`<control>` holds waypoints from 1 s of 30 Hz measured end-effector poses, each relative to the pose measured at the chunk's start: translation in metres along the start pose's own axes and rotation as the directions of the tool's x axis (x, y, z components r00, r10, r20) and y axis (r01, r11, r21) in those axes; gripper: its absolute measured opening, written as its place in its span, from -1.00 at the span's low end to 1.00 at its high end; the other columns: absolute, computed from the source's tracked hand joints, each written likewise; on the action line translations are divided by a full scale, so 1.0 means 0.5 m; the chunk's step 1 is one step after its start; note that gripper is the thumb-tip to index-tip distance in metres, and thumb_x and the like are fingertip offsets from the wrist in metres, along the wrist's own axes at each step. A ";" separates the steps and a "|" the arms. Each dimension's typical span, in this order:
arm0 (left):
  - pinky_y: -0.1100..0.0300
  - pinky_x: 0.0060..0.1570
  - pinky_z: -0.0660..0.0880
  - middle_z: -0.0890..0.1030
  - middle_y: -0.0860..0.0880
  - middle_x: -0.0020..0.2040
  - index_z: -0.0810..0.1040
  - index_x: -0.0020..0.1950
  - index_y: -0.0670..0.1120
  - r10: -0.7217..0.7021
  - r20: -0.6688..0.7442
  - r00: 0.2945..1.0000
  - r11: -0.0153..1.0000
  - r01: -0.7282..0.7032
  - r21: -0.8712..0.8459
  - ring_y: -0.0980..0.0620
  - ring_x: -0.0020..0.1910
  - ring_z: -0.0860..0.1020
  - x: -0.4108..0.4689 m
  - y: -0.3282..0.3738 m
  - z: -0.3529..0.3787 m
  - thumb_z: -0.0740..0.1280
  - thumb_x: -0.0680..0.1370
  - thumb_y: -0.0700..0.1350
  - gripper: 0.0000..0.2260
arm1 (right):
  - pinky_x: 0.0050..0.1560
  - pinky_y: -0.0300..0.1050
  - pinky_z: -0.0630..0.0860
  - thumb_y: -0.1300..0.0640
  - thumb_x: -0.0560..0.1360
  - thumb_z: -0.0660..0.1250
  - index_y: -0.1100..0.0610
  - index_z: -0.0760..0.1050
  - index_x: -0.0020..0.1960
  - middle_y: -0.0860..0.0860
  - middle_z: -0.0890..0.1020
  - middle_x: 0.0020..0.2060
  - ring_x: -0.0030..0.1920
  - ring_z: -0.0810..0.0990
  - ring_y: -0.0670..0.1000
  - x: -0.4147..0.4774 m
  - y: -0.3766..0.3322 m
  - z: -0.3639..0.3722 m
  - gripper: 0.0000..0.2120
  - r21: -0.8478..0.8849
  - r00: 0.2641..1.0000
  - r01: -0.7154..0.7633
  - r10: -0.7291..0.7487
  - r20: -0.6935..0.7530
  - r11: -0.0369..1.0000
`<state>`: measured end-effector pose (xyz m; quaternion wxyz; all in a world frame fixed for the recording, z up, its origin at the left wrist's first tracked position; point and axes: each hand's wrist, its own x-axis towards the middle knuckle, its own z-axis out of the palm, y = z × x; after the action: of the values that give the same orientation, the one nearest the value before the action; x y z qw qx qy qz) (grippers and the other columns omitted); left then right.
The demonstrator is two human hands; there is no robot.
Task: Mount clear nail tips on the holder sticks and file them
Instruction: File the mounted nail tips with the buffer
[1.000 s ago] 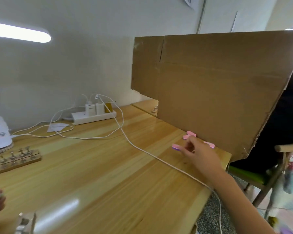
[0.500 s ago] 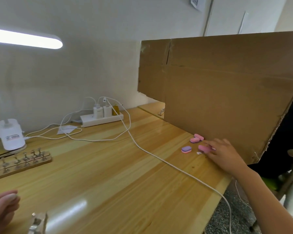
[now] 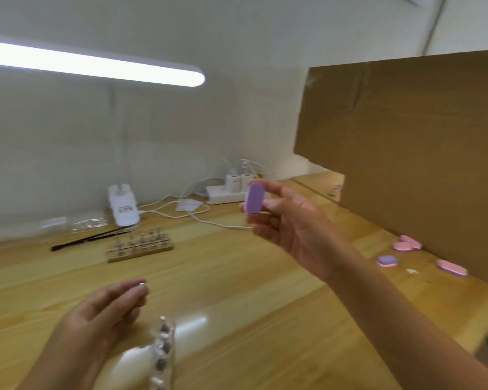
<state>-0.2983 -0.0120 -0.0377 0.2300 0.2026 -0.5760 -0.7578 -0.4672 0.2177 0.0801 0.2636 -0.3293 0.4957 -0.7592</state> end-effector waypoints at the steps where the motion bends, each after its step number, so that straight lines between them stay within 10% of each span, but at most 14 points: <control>1: 0.22 0.00 0.62 0.72 -0.13 -0.02 0.73 -0.01 -0.14 0.035 -0.005 0.999 0.999 -0.035 -0.033 0.04 -0.03 0.68 -0.011 0.011 0.000 0.43 0.38 -0.21 -0.79 | -0.14 -0.22 0.62 0.23 0.50 0.28 0.11 0.50 0.23 0.16 0.70 -0.02 -0.14 0.68 -0.03 0.012 0.019 0.036 -0.70 0.042 0.996 -0.048 0.045 0.078 0.998; 13: 0.27 -0.03 0.53 0.71 0.01 -0.06 0.73 0.02 0.06 0.031 0.062 0.998 1.000 -0.030 -0.007 0.13 -0.03 0.63 -0.039 0.036 0.007 0.57 0.32 0.07 -0.71 | -0.07 -0.22 0.59 0.24 0.38 0.49 0.13 0.45 0.07 0.06 0.71 -0.14 -0.08 0.69 0.00 0.001 0.188 0.143 -0.67 -0.125 0.988 -0.132 0.141 0.068 0.983; 18: 0.25 0.04 0.52 0.71 0.04 0.01 0.71 0.04 0.09 0.044 0.098 0.994 0.999 -0.044 0.002 0.14 0.04 0.64 -0.048 0.044 0.010 0.53 0.29 0.15 -0.64 | -0.04 -0.20 0.59 0.40 0.52 0.28 0.11 0.42 0.17 0.09 0.71 -0.08 -0.03 0.69 0.02 -0.007 0.200 0.143 -0.70 -0.231 0.992 -0.098 0.113 0.053 0.968; 25: 0.32 -0.02 0.53 0.71 0.01 0.02 0.72 0.03 0.04 0.026 0.117 0.993 0.998 -0.019 -0.059 0.16 0.03 0.64 -0.046 0.045 0.009 0.56 0.33 0.07 -0.70 | -0.04 -0.23 0.59 0.28 0.48 0.41 0.14 0.56 0.02 0.03 0.70 -0.07 -0.01 0.67 -0.01 -0.015 0.202 0.150 -0.86 -0.453 0.994 -0.042 0.081 0.067 0.890; 30: 0.31 -0.02 0.53 0.70 0.03 -0.05 0.71 -0.02 0.00 0.026 0.114 0.993 0.994 -0.014 -0.107 0.18 -0.05 0.64 -0.046 0.045 0.009 0.51 0.27 0.06 -0.68 | -0.08 -0.30 0.57 0.03 0.45 0.34 0.03 0.48 0.25 0.04 0.74 -0.15 -0.09 0.72 -0.02 -0.018 0.198 0.157 -0.62 -0.473 0.985 -0.051 0.122 0.120 0.880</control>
<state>-0.2798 -0.0002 -0.0139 0.2146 0.1402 -0.5491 -0.7955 -0.3944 0.1424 0.0092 0.2456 -0.4153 0.6577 -0.5785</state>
